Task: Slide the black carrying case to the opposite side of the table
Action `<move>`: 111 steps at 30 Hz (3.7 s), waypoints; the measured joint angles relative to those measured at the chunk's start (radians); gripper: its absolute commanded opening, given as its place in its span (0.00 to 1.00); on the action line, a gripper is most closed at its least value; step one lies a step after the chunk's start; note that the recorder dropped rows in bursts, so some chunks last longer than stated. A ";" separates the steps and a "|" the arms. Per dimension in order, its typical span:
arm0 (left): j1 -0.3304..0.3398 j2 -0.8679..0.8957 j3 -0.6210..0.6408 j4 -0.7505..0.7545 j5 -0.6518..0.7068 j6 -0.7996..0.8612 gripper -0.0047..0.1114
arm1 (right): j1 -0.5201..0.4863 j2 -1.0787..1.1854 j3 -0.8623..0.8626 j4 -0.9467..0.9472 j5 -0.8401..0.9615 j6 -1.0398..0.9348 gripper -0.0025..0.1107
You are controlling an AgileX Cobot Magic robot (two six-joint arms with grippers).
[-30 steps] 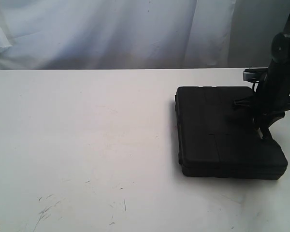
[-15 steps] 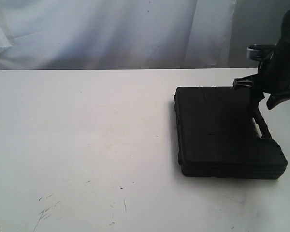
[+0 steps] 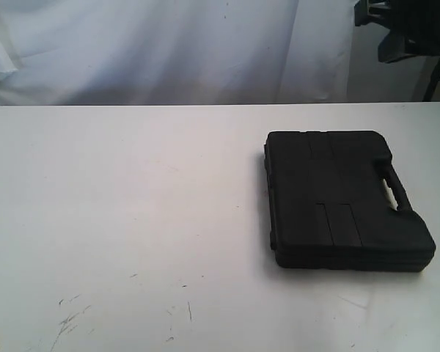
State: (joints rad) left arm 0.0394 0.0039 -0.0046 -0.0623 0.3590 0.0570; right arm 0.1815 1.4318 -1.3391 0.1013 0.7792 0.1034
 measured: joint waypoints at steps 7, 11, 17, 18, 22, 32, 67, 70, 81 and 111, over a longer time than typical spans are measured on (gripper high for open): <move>0.000 0.000 0.000 0.000 0.000 0.000 0.04 | 0.037 -0.287 0.228 0.009 -0.160 0.010 0.02; 0.000 0.000 0.000 0.000 0.000 0.000 0.04 | 0.037 -0.400 0.257 0.009 -0.102 0.024 0.02; 0.000 0.000 0.000 0.000 0.000 0.002 0.04 | 0.037 -0.527 0.261 0.009 -0.052 0.026 0.02; 0.000 0.000 0.000 0.000 0.000 0.002 0.04 | 0.037 -0.545 0.261 0.009 -0.052 0.026 0.02; 0.000 0.000 0.000 0.000 0.000 0.002 0.04 | 0.037 -0.601 0.261 0.002 -0.052 0.026 0.02; 0.000 0.000 0.000 0.000 0.000 0.002 0.04 | -0.107 -0.805 0.380 -0.025 -0.074 0.022 0.02; 0.000 0.000 0.000 0.000 -0.002 0.004 0.04 | -0.241 -1.426 1.307 -0.031 -0.546 -0.093 0.02; 0.000 0.000 0.000 0.000 -0.002 0.004 0.04 | -0.241 -1.426 1.333 -0.031 -0.548 -0.093 0.02; 0.000 0.000 0.000 0.000 -0.002 0.004 0.04 | -0.241 -1.426 1.336 -0.053 -0.458 -0.093 0.02; 0.000 0.000 0.000 0.000 -0.002 0.004 0.04 | -0.241 -1.426 1.336 -0.053 -0.433 -0.097 0.02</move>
State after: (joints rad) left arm 0.0394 0.0039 -0.0046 -0.0623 0.3570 0.0611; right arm -0.0598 0.0057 -0.0035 0.0482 0.3464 0.0067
